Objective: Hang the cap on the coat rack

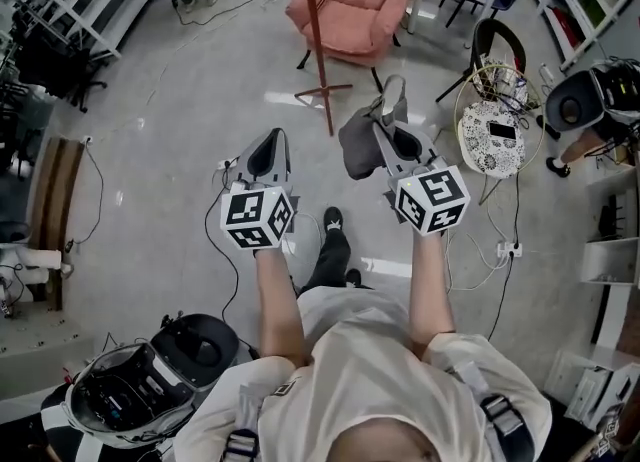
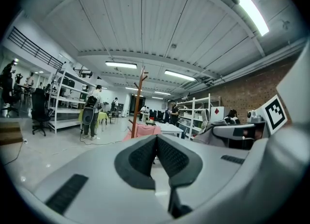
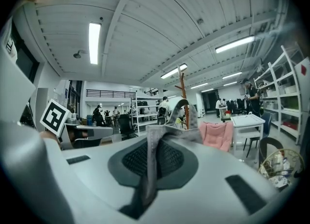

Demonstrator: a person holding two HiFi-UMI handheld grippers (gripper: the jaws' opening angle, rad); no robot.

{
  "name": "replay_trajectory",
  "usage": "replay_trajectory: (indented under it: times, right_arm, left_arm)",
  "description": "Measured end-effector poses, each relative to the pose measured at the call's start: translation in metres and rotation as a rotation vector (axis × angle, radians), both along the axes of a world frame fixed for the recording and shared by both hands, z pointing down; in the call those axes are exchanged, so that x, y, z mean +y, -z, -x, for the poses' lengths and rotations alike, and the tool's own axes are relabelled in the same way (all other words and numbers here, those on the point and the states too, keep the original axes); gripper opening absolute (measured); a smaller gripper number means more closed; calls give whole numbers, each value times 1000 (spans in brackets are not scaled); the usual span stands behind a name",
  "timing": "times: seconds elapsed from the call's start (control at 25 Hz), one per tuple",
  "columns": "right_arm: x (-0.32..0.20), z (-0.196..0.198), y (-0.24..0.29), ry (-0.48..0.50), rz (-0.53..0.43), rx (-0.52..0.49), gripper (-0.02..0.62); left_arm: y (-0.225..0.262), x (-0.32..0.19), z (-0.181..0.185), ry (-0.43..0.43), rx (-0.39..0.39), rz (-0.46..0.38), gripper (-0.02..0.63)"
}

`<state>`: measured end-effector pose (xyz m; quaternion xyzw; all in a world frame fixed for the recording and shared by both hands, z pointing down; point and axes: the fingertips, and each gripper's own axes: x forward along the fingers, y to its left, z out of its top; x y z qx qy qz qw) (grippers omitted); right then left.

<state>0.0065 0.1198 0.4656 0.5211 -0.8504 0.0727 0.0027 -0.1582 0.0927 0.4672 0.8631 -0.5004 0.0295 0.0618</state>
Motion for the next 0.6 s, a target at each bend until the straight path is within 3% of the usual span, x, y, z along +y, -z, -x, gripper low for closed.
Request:
replay_trajectory:
  times: [0.6]
  right_arm:
    - [-119,-4,18,16,-43,57,9]
  left_arm:
    - [18,-123,-38,-75,56,-51,6]
